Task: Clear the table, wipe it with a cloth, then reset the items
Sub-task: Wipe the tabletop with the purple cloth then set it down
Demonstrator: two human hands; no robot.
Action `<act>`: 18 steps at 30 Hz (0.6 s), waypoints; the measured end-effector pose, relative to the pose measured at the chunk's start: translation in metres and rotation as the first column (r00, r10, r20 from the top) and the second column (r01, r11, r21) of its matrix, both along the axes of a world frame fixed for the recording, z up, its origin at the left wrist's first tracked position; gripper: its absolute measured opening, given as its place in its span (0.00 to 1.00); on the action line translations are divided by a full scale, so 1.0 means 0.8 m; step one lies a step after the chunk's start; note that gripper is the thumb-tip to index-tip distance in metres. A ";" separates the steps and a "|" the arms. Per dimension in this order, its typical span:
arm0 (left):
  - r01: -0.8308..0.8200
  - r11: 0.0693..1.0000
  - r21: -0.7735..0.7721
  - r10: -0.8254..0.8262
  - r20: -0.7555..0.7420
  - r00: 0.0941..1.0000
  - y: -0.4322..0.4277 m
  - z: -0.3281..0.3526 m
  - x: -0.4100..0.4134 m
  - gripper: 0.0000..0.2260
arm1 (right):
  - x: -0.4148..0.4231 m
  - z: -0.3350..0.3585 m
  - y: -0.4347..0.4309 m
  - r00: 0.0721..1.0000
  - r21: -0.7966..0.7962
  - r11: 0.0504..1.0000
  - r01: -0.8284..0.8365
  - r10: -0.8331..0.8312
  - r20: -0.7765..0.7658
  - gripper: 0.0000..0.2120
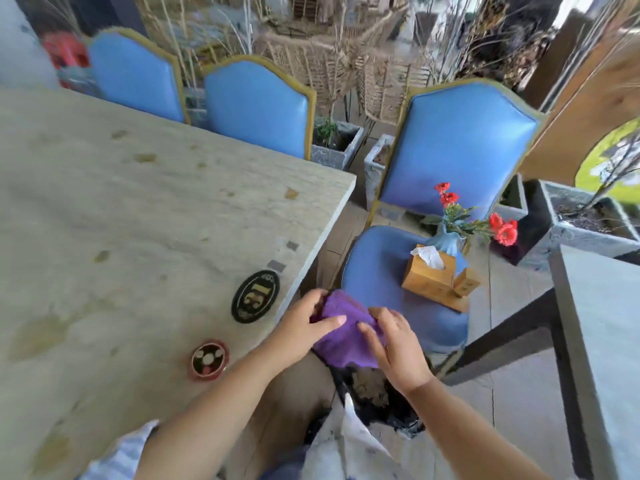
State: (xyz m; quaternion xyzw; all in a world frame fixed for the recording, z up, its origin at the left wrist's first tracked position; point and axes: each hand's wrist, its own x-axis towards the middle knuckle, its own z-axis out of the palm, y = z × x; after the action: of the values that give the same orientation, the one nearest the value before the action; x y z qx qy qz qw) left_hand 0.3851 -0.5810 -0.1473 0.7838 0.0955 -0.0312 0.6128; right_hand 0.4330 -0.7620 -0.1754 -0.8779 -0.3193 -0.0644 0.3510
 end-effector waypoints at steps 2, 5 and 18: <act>-0.072 0.995 -0.074 0.074 0.034 0.997 0.005 0.013 -0.064 0.09 | -0.048 0.022 0.012 0.999 0.014 0.999 -0.048 0.047 0.026 0.21; -0.190 0.972 -0.141 0.205 0.102 0.973 0.020 0.028 -0.163 0.09 | -0.118 0.055 0.040 0.989 0.020 0.991 -0.130 0.128 0.070 0.13; -0.427 0.882 0.198 0.457 -0.142 0.878 0.226 0.049 -0.400 0.27 | -0.347 0.070 0.259 0.869 -0.138 0.930 -0.340 0.255 -0.424 0.15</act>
State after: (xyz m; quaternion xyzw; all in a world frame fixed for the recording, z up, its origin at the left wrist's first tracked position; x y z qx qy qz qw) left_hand 0.0653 -0.4001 -0.1083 0.7817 0.3305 0.0453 0.5268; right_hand 0.1555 -0.5545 -0.1192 -0.8442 -0.3778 0.2047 0.3203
